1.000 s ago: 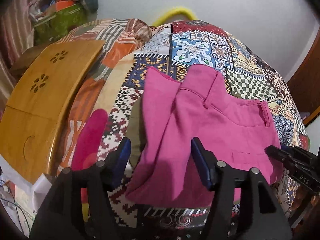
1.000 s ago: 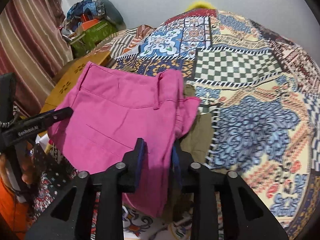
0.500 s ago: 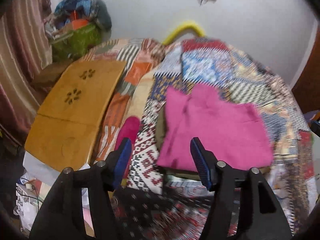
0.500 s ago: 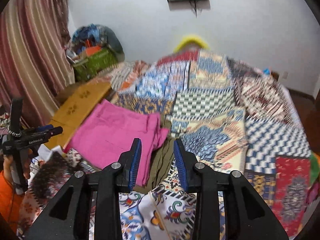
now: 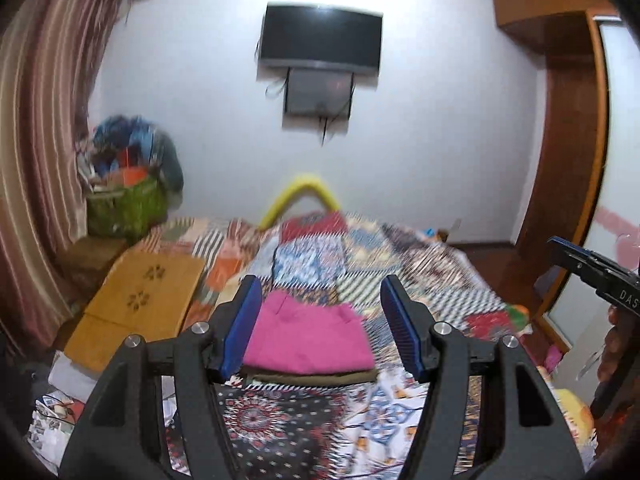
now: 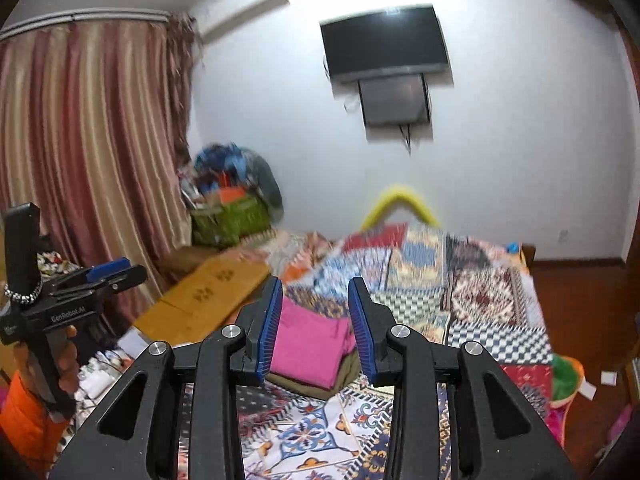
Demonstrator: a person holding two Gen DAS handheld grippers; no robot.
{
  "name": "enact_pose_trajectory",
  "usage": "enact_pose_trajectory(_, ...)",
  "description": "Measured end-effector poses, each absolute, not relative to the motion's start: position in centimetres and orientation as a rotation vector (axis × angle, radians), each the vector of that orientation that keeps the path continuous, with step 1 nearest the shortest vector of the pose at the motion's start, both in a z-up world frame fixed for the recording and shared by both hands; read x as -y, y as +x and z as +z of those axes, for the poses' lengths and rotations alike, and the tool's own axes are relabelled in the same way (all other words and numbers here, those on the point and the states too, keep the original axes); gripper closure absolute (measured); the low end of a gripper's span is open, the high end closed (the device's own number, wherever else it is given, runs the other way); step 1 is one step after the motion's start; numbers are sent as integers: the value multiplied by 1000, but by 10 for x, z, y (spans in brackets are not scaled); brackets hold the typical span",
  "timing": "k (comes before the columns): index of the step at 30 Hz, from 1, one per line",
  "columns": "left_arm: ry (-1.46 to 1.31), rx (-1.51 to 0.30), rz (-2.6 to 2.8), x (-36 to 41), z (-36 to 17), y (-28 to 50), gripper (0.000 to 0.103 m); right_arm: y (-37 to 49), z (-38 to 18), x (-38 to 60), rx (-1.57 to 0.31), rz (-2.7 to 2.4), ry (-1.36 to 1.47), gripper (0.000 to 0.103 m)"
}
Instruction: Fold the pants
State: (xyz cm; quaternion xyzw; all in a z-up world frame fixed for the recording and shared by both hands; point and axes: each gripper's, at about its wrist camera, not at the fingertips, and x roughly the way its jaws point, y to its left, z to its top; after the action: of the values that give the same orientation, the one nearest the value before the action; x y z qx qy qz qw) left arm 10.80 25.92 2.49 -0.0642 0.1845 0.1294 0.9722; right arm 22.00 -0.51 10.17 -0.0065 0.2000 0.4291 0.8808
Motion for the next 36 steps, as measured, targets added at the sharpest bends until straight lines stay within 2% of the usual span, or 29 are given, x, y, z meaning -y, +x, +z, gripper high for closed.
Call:
enact_pose_trajectory(2,-137,-313,248,-239,42,84,41,204,112,17,-377,909,7,63)
enact_pose_trajectory(7,-116,-215,254,-199,71,33,39,161,130,39,-301,941,23,62)
enact_pose_trajectory(11,-85,-145,268,-171,81,-3,28,144,129,48,-272,950,32,56)
enact_pose_trajectory(15,-61,-120,250,-150,86,-27,23,134,125,51,-261,946,27,49)
enact_pose_trajectory(16,-53,-112,252,-146,86,-32,18,131,124,51,-255,936,18,47)
enact_pose_trajectory(17,-48,-106,254,-143,86,-36,12,128,124,51,-244,928,12,44)
enact_pose_trajectory(20,-38,-98,250,-135,83,-44,6,116,125,55,-225,916,11,31)
enact_pose_trajectory(29,-29,-109,261,-121,68,-53,0,107,124,61,-198,859,42,0)
enact_pose_trajectory(36,-44,-118,269,-123,61,-53,0,104,117,65,-210,842,36,0)
